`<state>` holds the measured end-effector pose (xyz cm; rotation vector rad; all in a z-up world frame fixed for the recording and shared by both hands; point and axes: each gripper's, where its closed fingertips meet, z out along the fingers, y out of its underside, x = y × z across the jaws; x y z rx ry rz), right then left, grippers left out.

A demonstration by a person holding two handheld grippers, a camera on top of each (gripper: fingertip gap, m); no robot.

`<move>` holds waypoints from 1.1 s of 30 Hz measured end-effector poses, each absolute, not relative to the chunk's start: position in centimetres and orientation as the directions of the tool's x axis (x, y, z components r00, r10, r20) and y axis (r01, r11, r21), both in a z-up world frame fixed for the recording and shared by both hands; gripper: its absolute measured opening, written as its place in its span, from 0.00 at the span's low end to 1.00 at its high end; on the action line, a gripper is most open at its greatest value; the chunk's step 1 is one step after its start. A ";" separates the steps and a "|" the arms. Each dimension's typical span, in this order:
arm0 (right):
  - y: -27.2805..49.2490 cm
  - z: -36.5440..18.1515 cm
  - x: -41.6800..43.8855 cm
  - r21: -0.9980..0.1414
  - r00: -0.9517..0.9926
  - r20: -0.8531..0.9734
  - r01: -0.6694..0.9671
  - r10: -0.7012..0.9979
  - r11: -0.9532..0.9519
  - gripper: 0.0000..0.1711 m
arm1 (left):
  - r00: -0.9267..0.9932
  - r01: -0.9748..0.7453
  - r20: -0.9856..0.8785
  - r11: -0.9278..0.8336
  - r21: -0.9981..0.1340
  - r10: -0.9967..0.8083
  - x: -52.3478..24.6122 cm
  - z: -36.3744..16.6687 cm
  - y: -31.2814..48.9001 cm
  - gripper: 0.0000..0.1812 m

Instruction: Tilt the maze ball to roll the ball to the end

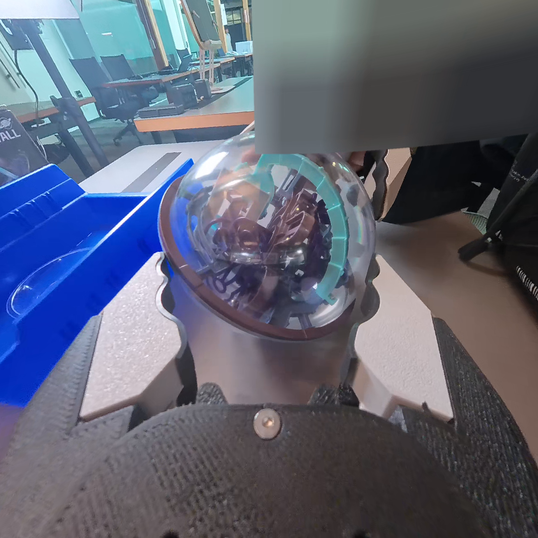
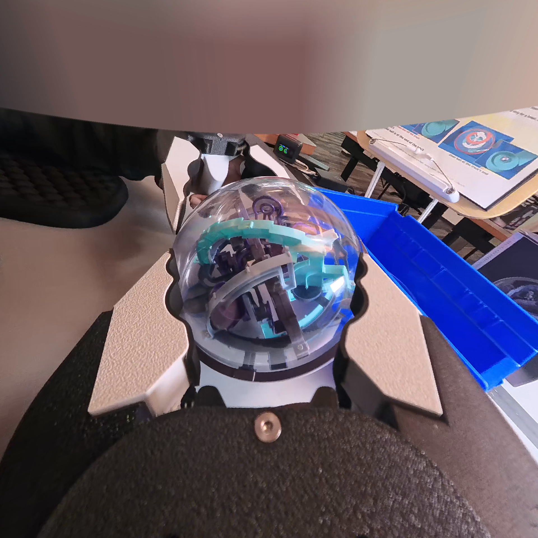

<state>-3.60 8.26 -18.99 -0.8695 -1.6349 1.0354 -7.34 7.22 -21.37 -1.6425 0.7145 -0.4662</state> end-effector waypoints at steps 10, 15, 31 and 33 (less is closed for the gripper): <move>8.3 -19.3 -2.5 -0.912 -0.299 0.366 0.070 0.881 0.403 0.69 | 0.686 -0.113 -0.051 -0.037 -0.993 -0.725 -7.0 -19.9 6.1 0.64; 7.4 -19.8 -1.4 -0.865 -0.326 0.458 0.050 0.827 0.499 0.68 | 0.578 0.254 0.293 -0.174 -0.952 -0.761 -9.4 -18.4 6.7 0.75; 8.4 -22.6 0.4 -0.834 -0.238 0.349 0.362 0.906 0.417 0.73 | 0.634 0.091 0.278 -0.287 -0.954 -0.722 -4.6 -22.1 6.3 0.75; 8.1 -22.5 1.0 -0.841 -0.197 0.275 0.424 0.941 0.335 0.73 | 0.646 0.054 0.243 -0.274 -0.960 -0.724 -4.2 -22.3 6.0 0.75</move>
